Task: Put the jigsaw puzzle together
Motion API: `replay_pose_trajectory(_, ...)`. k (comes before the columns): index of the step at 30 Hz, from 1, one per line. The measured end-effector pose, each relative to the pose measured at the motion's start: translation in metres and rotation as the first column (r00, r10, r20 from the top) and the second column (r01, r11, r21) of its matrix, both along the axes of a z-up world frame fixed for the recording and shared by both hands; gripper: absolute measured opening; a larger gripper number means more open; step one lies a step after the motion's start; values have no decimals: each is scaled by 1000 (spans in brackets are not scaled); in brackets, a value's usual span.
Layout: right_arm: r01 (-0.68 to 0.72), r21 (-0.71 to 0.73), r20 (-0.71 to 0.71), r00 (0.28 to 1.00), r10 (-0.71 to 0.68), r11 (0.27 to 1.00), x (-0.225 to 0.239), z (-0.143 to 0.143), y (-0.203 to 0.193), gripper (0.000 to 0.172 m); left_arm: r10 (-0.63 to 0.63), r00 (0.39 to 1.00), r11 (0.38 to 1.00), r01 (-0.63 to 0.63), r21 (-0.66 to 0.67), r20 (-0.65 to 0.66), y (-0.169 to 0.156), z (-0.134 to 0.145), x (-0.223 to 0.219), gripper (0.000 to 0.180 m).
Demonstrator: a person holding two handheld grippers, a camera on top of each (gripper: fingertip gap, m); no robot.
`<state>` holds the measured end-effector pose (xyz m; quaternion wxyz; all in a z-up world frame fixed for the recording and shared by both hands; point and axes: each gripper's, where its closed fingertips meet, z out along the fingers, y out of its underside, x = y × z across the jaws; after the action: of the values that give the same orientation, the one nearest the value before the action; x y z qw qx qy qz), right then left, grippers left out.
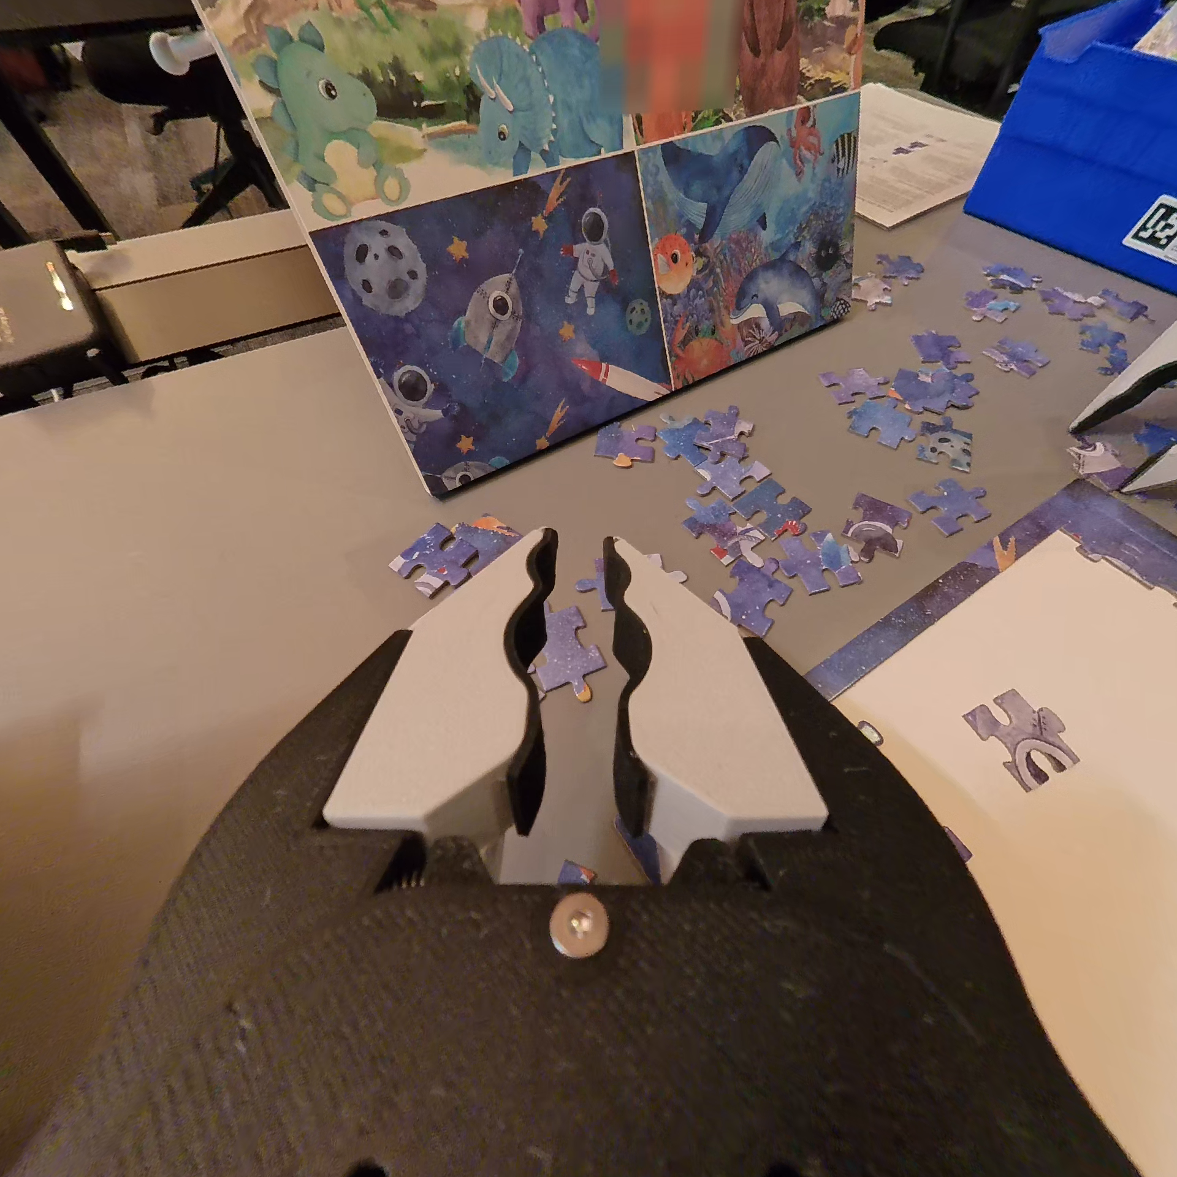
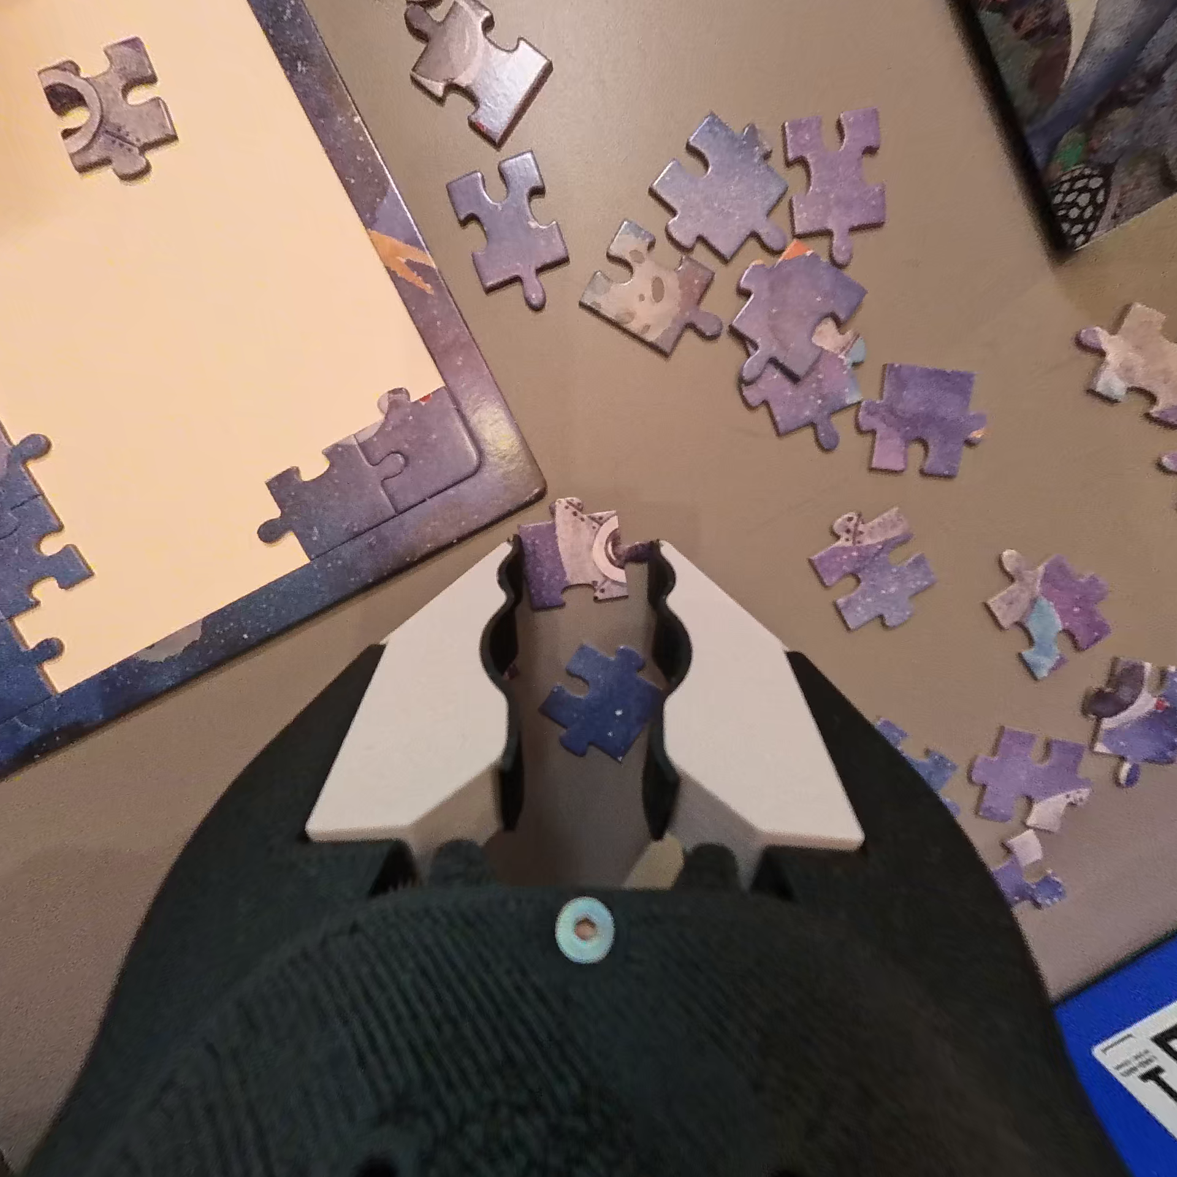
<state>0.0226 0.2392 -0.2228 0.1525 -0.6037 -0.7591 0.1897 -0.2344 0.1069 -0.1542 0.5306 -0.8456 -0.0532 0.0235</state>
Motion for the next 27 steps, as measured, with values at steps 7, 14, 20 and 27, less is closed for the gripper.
replay_pose_trajectory(7, 2, -3, -22, 1000, -2, 1000, 1, 1, -3, 38, -1, 1000, 1000, 1, 0, -1, 0, 0, 0, 13)
replay_pose_trajectory(14, -3, 2, -46, 999, 3, 1000, 2, 7, -7, 24, 0, 1000, 1000, 0, -3, -1, 0, -1, 0, 13)
replay_pose_trajectory(20, 66, 36, -62, 996, -64, 997, -1, 7, 4, 45, -2, 1000, 1000, 2, -5, -3, 0, -1, 1, 13)
replay_pose_trajectory(27, 145, -8, -29, 989, -145, 989, 0, 0, 4, 38, -1, 1000, 1000, 1, -2, -1, 0, -1, 0, 13)
